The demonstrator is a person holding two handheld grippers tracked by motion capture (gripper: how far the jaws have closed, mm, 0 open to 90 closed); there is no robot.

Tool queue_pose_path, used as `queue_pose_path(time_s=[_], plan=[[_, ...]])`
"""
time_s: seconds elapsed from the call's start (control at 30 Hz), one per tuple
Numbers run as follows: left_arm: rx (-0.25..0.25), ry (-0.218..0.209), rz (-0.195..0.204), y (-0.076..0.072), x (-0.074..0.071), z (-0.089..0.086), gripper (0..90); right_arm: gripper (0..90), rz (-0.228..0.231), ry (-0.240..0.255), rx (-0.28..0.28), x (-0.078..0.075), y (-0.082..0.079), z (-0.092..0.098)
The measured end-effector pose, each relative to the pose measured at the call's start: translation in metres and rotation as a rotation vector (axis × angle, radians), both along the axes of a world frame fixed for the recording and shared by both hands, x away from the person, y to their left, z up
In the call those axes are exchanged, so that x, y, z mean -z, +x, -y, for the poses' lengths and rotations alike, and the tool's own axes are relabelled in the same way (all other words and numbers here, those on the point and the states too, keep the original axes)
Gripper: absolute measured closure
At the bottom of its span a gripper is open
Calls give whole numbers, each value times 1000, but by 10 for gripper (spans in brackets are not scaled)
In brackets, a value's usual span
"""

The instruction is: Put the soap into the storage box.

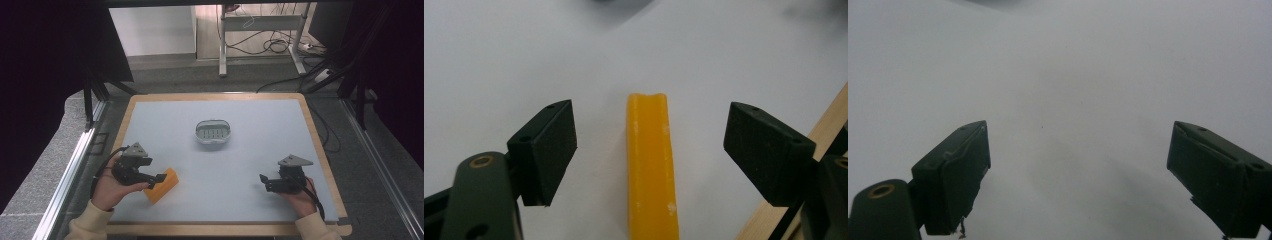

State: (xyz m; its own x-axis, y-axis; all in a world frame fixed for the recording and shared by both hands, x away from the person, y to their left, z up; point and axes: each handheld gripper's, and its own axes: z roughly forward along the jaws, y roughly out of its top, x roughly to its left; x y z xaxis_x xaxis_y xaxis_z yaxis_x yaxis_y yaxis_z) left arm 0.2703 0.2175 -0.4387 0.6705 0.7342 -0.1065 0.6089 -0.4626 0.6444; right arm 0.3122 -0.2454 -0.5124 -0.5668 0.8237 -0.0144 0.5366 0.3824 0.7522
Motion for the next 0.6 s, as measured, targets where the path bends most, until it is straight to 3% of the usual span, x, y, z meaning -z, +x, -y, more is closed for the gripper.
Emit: queue_pose_path(time_s=[0.6], plan=[[39, 119, -143, 9, 29, 23, 217, 105, -15, -16, -15, 2, 0, -2]])
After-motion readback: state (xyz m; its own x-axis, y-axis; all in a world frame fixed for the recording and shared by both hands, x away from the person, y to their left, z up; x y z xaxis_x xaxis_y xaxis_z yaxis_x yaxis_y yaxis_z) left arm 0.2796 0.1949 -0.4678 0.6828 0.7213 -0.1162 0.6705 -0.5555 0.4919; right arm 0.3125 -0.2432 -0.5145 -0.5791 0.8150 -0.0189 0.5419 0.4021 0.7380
